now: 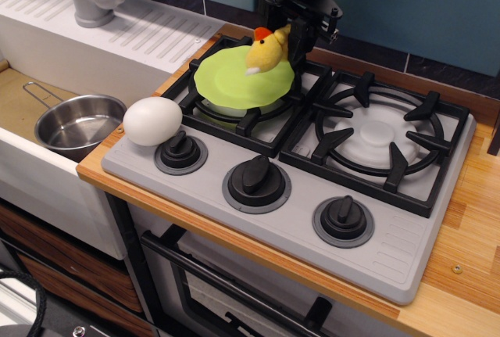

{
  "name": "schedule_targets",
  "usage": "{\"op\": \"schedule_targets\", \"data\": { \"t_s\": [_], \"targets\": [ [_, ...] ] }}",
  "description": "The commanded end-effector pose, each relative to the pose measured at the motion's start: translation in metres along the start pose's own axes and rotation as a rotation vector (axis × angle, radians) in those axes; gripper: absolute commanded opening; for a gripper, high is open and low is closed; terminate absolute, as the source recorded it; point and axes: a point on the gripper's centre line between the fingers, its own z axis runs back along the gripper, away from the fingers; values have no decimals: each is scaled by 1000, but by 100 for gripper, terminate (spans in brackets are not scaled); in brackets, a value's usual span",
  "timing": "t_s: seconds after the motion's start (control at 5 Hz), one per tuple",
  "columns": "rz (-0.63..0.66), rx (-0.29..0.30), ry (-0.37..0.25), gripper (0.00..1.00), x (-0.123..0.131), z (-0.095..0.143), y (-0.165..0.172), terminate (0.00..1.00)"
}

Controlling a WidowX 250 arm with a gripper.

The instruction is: Put stuffedduck on plate and egg in pot or pan in sink

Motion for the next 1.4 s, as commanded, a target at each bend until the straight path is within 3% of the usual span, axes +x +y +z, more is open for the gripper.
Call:
{"op": "schedule_targets", "data": {
  "t_s": [0.0,0.4,0.6,1.0,1.2],
  "targets": [
    [-5,27,-97,0,7,26,16,0],
    [-27,19,-115,0,6,21,19,0],
    [-49,19,-130,100,4,20,17,0],
    [-40,4,-109,100,3,32,4,0],
    [-30,6,-74,100,3,49,-2,0]
  ]
}}
